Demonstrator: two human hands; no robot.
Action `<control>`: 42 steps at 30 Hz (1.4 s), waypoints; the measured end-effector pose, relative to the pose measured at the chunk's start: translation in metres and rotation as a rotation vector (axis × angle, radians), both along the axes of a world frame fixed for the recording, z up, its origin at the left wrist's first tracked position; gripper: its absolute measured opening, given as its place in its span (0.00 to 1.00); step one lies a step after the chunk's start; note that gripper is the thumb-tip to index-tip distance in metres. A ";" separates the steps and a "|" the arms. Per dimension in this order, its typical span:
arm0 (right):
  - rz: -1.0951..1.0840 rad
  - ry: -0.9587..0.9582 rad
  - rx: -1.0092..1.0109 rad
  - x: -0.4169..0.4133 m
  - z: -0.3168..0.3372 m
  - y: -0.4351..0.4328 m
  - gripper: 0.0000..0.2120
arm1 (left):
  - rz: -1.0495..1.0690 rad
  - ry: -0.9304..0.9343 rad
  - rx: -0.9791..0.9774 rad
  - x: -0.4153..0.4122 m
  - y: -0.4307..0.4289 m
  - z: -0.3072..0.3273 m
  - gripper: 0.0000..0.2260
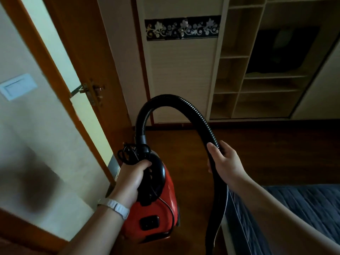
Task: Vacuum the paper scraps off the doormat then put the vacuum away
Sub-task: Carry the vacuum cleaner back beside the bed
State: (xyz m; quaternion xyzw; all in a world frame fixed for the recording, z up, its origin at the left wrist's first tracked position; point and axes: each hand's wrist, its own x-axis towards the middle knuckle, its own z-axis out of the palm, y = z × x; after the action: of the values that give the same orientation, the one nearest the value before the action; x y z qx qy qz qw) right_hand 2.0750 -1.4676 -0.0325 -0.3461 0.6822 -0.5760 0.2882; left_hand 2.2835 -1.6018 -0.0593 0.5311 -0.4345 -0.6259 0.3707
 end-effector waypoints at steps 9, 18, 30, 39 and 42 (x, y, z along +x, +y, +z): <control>-0.014 -0.058 -0.096 -0.120 0.013 -0.060 0.07 | -0.021 -0.063 -0.106 -0.116 -0.057 0.032 0.06; -0.094 0.049 -0.101 -0.202 0.013 -0.116 0.08 | -0.086 -0.023 -0.115 -0.204 -0.137 0.025 0.08; -0.379 0.075 -0.015 -0.307 -0.001 -0.250 0.09 | -0.384 -0.012 -0.069 -0.347 -0.319 0.002 0.01; -0.635 0.076 -0.041 -0.382 0.015 -0.302 0.09 | -0.593 -0.021 -0.122 -0.469 -0.402 0.017 0.03; -0.687 0.095 -0.050 -0.415 0.019 -0.308 0.10 | -0.652 -0.011 -0.140 -0.517 -0.411 0.023 0.05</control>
State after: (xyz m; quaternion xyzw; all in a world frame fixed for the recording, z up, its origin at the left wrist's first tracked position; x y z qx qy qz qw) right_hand 1.6605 -1.7759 -0.0138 -0.1295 0.7571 -0.6392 0.0369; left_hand 1.7665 -2.0130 -0.0360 0.3406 -0.6257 -0.6772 0.1842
